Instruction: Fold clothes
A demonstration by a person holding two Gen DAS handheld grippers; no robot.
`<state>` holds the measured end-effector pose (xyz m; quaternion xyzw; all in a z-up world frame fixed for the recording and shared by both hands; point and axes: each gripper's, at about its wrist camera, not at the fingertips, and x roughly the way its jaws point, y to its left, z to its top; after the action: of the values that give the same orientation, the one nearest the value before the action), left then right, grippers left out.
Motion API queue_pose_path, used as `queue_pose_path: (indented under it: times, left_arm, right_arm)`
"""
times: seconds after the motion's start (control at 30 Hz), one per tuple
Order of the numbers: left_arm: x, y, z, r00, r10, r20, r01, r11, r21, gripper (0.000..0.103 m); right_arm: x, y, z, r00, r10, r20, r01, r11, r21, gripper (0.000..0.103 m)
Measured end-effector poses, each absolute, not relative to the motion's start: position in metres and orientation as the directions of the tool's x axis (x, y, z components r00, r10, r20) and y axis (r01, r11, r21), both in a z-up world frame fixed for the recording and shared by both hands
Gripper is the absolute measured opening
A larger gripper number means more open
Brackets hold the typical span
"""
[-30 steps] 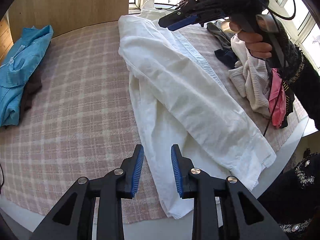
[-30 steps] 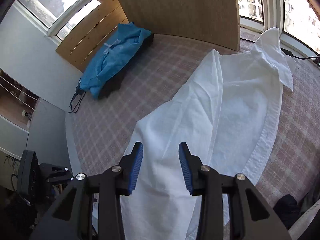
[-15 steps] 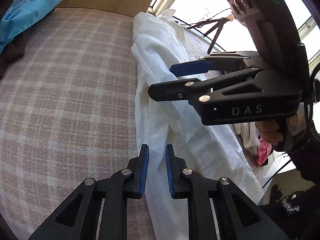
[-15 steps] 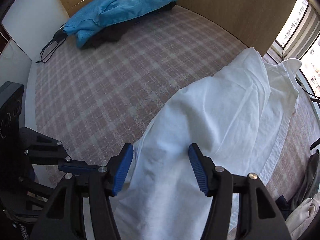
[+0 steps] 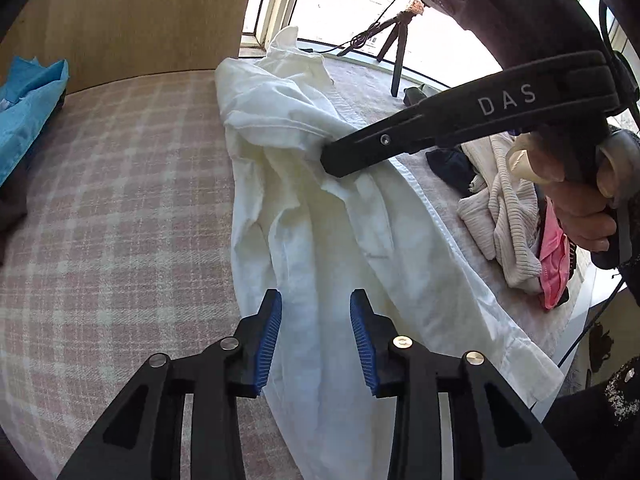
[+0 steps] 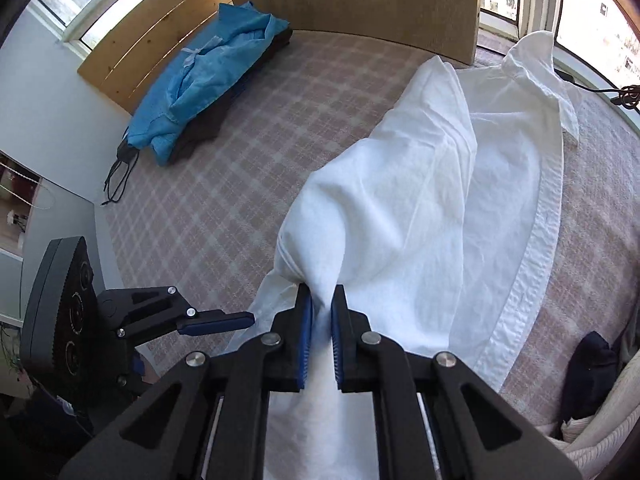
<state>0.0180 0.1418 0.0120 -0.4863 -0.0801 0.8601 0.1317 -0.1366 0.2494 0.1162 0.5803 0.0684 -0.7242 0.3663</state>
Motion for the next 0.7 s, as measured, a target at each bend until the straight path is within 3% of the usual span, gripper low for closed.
queue_pose_path:
  times: [0.07, 0.13, 0.17, 0.23, 0.33, 0.37, 0.5, 0.6, 0.7]
  left_arm:
    - [0.0, 0.143, 0.004, -0.489, 0.302, -0.818, -0.135, -0.953, -0.271, 0.038]
    - [-0.016, 0.14, -0.005, -0.473, 0.303, -0.828, -0.119, -0.952, -0.281, 0.028]
    - [-0.02, 0.135, -0.009, -0.464, 0.269, -0.844, -0.094, -0.962, -0.255, 0.004]
    - [-0.017, 0.108, -0.011, -0.486, 0.205, -0.849, 0.024, -0.969, -0.247, 0.006]
    - [-0.007, 0.081, -0.012, -0.504, 0.225, -0.834, 0.163, -0.923, -0.348, 0.009]
    - [-0.005, 0.081, -0.008, -0.516, 0.212, -0.83, 0.165, -0.926, -0.34, 0.015]
    - [-0.01, 0.092, 0.014, -0.579, 0.215, -0.787, 0.113, -0.934, -0.339, 0.015]
    - [-0.042, 0.104, 0.012, -0.59, 0.177, -0.788, 0.078, -0.959, -0.273, 0.023]
    - [-0.046, 0.073, -0.003, -0.569, 0.159, -0.807, 0.175, -0.935, -0.307, 0.02]
  right_arm:
    - [-0.136, 0.256, 0.117, -0.057, -0.472, -0.88, 0.586, -0.729, 0.353, 0.008]
    - [-0.139, 0.264, 0.117, -0.049, -0.496, -0.867, 0.56, -0.732, 0.387, 0.008]
    - [-0.14, 0.266, 0.118, -0.049, -0.506, -0.861, 0.55, -0.734, 0.399, 0.008]
    - [-0.139, 0.267, 0.119, -0.049, -0.528, -0.848, 0.535, -0.731, 0.424, 0.008]
    - [-0.139, 0.263, 0.114, -0.034, -0.544, -0.838, 0.527, -0.723, 0.448, 0.008]
    - [-0.139, 0.261, 0.113, -0.03, -0.549, -0.835, 0.528, -0.718, 0.453, 0.008]
    - [-0.137, 0.258, 0.112, -0.032, -0.556, -0.831, 0.543, -0.707, 0.452, 0.008]
    - [-0.14, 0.261, 0.11, -0.016, -0.573, -0.82, 0.531, -0.699, 0.478, 0.008]
    - [-0.138, 0.254, 0.101, 0.052, -0.566, -0.823, 0.535, -0.68, 0.502, 0.014]
